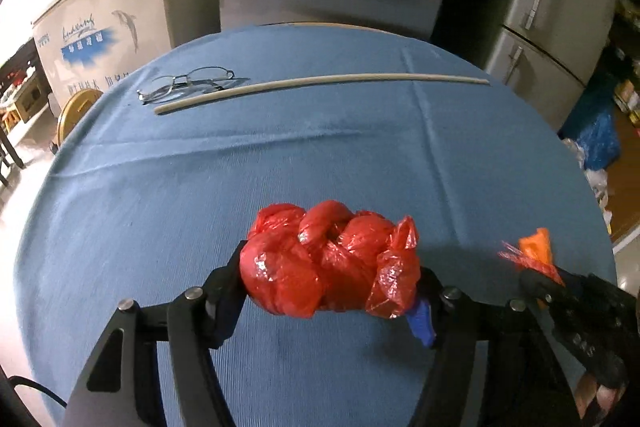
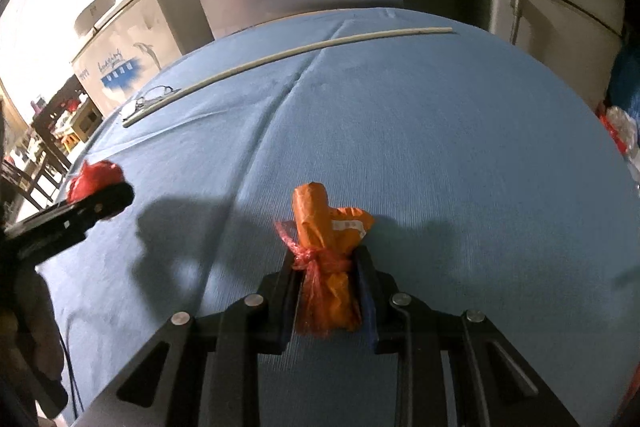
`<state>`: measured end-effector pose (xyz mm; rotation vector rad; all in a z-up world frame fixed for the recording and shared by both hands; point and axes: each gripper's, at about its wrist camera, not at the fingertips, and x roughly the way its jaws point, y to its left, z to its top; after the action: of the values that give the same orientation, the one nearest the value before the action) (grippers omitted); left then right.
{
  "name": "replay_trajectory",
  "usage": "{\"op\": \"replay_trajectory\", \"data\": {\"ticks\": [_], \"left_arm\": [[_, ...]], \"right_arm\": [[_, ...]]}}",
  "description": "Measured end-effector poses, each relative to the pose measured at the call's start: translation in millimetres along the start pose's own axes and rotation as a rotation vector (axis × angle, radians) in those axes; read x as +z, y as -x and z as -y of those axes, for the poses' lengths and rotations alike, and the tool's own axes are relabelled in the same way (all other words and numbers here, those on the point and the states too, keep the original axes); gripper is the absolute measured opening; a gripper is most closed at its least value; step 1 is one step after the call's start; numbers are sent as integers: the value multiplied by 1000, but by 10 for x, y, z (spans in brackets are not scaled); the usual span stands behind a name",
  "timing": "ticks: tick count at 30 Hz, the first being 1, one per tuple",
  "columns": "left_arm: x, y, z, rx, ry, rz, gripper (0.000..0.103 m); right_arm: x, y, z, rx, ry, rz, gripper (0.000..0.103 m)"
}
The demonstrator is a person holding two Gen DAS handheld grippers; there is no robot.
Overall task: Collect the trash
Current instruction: 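Carry the orange wrapper and red bag over the red basket with both tools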
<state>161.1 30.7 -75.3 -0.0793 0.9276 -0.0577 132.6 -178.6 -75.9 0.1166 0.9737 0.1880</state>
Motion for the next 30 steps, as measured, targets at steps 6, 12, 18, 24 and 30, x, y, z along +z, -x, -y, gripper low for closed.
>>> {"op": "replay_trajectory", "data": {"ticks": [6,12,18,24,30], "left_arm": [[-289,210,251,40,-51,-38,69],[-485,378,413,36,-69,-55,69],[-587,535,529,26,-88,-46,69],[-645,624,595,18,-96,-41,69],[-693,662,631,14,-104,-44,69]], "right_arm": [[-357,271,-19,30,-41,3,28],[-643,506,60,34,-72,11,28],[-817,743,135,36,-110,39,28],[-876,877,161,42,-128,62,28],[-920,1021,226,50,-148,88,28]]}}
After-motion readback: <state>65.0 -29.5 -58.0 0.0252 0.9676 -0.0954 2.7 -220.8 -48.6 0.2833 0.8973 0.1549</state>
